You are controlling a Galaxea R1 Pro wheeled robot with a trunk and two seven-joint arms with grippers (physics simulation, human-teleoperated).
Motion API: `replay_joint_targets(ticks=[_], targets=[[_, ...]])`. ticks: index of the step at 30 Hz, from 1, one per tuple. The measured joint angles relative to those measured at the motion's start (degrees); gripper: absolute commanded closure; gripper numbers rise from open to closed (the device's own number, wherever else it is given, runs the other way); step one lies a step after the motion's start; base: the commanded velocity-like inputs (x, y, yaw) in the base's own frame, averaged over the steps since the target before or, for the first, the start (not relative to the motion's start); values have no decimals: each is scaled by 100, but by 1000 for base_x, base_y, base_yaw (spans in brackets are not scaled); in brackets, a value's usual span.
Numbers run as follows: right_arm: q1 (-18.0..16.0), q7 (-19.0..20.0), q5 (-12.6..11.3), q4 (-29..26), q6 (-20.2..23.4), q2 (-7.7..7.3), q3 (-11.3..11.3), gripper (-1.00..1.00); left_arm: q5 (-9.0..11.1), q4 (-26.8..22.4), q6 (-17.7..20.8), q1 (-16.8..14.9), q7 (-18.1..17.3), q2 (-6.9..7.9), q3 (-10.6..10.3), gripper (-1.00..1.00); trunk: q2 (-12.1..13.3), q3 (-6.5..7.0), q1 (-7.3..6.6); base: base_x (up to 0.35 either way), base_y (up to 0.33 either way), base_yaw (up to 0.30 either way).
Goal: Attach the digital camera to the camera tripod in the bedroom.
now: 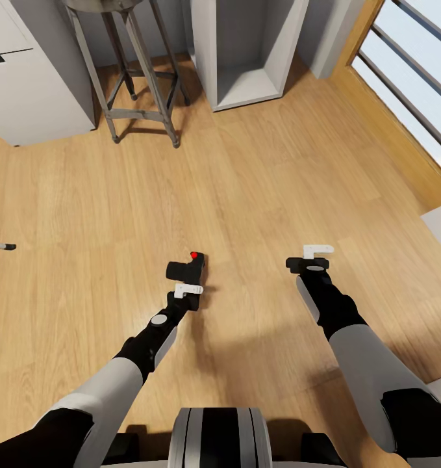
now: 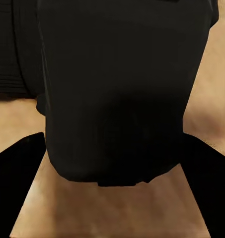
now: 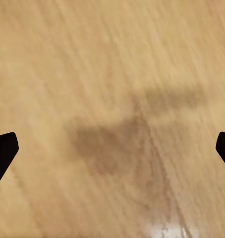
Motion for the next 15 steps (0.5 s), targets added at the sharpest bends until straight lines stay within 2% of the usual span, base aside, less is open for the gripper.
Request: replay_joint_targets(ticks=[15], targets=[[0,0,0,-6,-1,0,0,-100,0,-18,-3,-5,-2,3,-2,100,0,0,0,0,0,0]])
